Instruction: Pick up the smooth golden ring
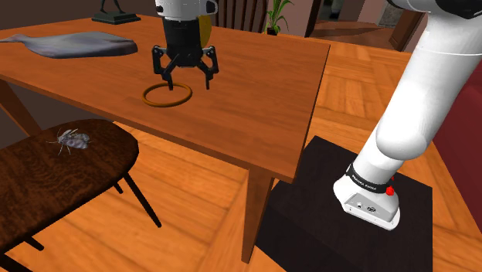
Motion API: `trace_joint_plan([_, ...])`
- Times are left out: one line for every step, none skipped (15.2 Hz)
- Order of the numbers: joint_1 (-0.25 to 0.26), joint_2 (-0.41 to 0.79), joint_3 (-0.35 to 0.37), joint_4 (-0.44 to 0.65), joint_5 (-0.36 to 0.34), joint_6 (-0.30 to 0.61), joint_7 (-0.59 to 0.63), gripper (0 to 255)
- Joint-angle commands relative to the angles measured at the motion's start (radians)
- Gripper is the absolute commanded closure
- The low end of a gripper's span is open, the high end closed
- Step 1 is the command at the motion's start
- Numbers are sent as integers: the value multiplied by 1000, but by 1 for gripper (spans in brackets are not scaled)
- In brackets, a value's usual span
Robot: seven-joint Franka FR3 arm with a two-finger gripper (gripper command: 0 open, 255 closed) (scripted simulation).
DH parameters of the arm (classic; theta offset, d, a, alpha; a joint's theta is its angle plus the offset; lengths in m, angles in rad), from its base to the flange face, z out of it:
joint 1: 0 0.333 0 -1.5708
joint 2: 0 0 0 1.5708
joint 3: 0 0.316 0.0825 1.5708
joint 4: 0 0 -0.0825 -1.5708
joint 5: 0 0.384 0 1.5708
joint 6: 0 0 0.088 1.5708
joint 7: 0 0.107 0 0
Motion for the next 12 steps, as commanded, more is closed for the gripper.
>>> trace_joint_plan([1,1,1,-9,-1,10,2,0])
trace_joint_plan([2,3,1,-8,-2,10,4,255])
trace_joint_plan([2,3,1,-7,-2,10,4,255])
trace_joint_plan([2,2,1,-8,-2,10,4,255])
trace_joint_plan([2,2,1,-8,-2,10,4,255])
trace_joint_plan([2,2,1,-8,-2,10,4,255])
trace_joint_plan([2,2,1,-8,-2,10,4,255])
trace_joint_plan([2,2,1,-8,-2,10,4,255])
trace_joint_plan([2,2,1,-8,-2,10,4,255])
trace_joint_plan([2,2,1,-8,-2,10,4,255])
trace_joint_plan([1,1,1,-9,-1,10,2,255])
trace_joint_plan([1,1,1,5,-1,-4,2,255])
